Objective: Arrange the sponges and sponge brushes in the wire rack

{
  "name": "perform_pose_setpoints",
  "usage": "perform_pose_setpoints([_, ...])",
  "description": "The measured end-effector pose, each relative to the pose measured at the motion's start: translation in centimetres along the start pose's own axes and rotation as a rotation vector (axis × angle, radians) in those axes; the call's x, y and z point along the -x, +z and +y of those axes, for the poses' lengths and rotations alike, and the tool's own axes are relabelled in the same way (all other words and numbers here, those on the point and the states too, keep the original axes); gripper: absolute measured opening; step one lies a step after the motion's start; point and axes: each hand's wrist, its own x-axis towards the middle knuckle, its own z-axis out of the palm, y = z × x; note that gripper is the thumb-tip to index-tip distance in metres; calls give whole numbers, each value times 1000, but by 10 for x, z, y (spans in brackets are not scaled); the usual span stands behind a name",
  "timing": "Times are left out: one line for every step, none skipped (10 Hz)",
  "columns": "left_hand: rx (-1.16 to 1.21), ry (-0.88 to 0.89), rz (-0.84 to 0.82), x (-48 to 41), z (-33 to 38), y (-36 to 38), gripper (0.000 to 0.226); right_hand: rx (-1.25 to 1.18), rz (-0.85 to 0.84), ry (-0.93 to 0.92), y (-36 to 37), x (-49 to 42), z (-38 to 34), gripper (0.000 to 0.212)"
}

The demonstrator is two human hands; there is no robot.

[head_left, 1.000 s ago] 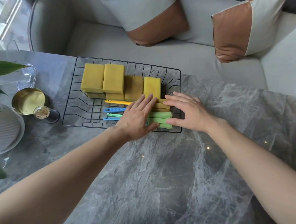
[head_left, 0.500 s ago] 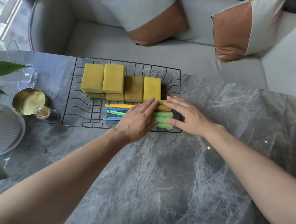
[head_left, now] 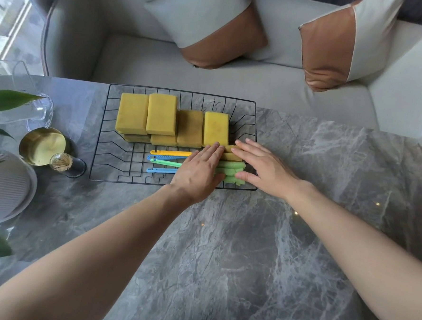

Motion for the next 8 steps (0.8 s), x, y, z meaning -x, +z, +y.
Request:
perform_pose_setpoints([-5,5,6,3,1,-3,77,56,7,9,-4,2,-3,71])
perform_pose_setpoints([-14,24,15,6,-3,-7,82,93,42,-5,-6,2,-10,73])
perform_pose_setpoints([-9,17,14,10,-6,-11,87,119,68,-19,-8,0,-19,75])
perform_pose_setpoints([-12,18,17,13,-8,-16,88,137,71,1,-10,0,-25,78])
perform_pose_setpoints([-34,-4,32,17,-10,-23,85,165,84,30,-15,2,-30,80])
perform_pose_setpoints([-72,-37,51,24,-14,-30,82,188,102,76,-19,5,-35,83])
perform_pose_setpoints([-106,-81,99,35,-16,-44,82,194,131,119,-23,8,-48,86])
perform_pose_setpoints([-165,-119,138,50,-20,-57,82,214,161,159,-24,10,-61,89])
